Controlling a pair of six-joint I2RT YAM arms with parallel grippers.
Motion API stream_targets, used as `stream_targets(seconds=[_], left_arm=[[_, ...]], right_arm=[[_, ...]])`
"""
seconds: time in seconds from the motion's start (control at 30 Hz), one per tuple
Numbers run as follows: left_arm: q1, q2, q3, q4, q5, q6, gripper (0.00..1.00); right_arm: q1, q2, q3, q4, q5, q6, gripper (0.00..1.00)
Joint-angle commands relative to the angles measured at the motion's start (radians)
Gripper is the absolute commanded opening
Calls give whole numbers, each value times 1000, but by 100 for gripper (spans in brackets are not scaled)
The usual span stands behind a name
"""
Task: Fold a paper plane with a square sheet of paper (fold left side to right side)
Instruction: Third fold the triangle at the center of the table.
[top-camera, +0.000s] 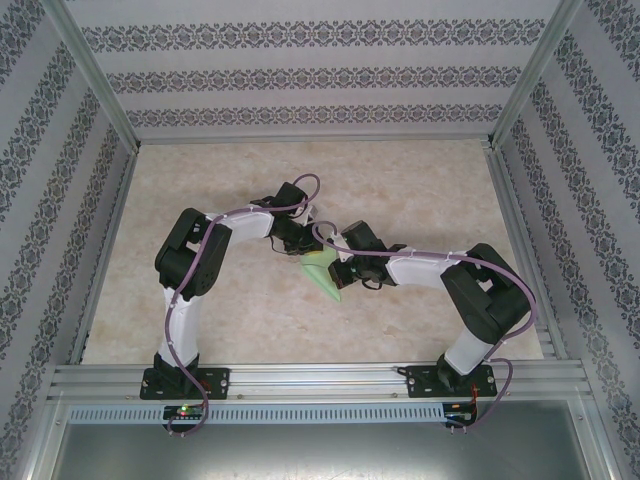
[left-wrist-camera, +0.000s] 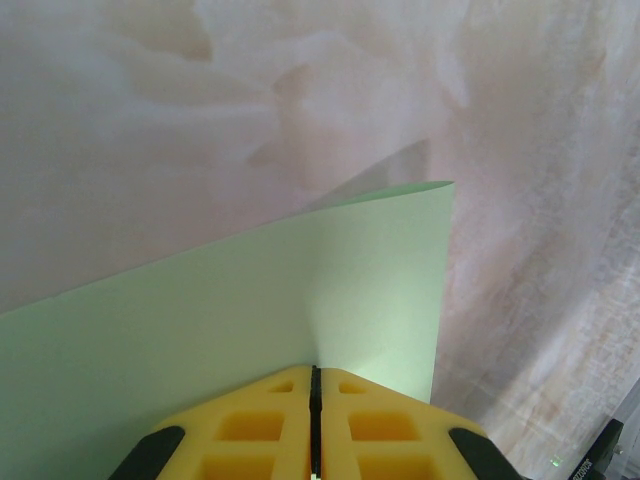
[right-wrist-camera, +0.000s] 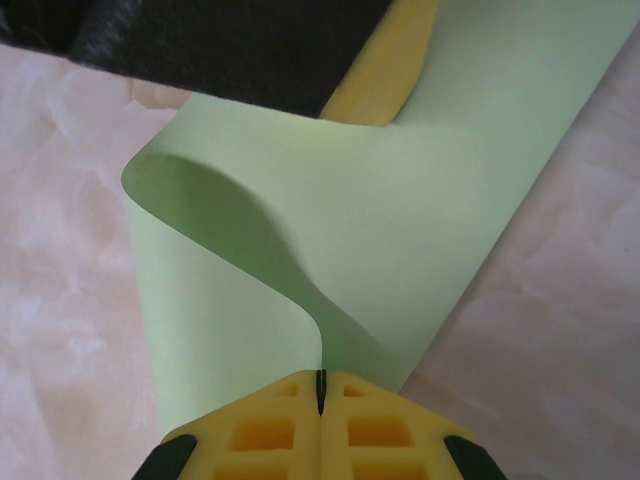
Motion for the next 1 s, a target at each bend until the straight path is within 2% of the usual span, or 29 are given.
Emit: stream_targets(seconds=[0.0, 0.47, 0.77, 0.97], left_arm=[[-15, 27, 9, -46, -12, 24, 11], [-16, 16, 9, -35, -2, 24, 14], [-6, -8, 108, -111, -6, 66, 31], [53, -33, 213, -193, -10, 112, 34]], right_arm=[[-12, -16, -3, -9, 20, 7, 0], [-7, 44, 23, -48, 17, -10, 0], [3, 47, 10, -85, 15, -20, 0], [9, 46, 9, -94, 14, -23, 0]])
